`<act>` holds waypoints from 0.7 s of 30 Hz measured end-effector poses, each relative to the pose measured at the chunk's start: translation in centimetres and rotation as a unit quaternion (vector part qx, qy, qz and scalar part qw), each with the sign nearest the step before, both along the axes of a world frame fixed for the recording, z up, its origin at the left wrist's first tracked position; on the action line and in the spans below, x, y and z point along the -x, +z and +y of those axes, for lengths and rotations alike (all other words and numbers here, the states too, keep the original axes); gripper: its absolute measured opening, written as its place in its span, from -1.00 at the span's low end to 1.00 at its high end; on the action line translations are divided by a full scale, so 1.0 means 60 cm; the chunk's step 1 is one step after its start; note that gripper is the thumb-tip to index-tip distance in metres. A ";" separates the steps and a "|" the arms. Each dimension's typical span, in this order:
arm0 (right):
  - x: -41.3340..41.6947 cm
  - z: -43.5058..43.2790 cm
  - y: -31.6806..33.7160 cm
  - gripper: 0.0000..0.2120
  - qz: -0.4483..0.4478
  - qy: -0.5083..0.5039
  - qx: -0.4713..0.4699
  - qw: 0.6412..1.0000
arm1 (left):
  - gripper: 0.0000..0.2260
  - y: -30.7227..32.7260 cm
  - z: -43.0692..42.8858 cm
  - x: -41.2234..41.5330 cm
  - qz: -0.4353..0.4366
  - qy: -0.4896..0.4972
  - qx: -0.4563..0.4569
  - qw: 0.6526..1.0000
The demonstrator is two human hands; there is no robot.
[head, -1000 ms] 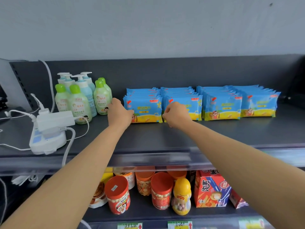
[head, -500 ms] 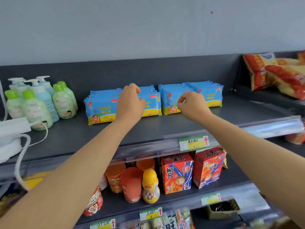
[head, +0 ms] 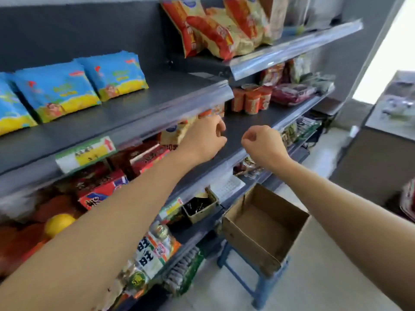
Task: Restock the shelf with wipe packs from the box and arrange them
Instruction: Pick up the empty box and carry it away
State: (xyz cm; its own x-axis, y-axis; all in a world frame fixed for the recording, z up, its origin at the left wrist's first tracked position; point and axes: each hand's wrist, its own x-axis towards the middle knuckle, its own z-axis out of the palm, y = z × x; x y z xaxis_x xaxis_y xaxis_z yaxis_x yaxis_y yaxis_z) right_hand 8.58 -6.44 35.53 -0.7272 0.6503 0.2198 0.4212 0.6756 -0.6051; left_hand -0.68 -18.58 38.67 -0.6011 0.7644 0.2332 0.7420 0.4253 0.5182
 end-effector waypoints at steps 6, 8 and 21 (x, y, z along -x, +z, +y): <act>-0.132 0.110 -0.141 -0.81 -0.114 -0.118 0.086 0.983 | -0.85 -0.143 0.151 -0.048 -0.084 -0.071 0.146 0.983; -0.160 0.133 -0.179 -0.81 -0.140 -0.148 0.111 0.973 | -0.92 -0.191 0.184 -0.051 -0.091 -0.083 0.189 0.974; -0.163 0.192 -0.461 -0.79 -0.267 -0.306 0.267 0.874 | -0.74 -0.523 0.299 0.034 -0.080 -0.067 0.355 0.929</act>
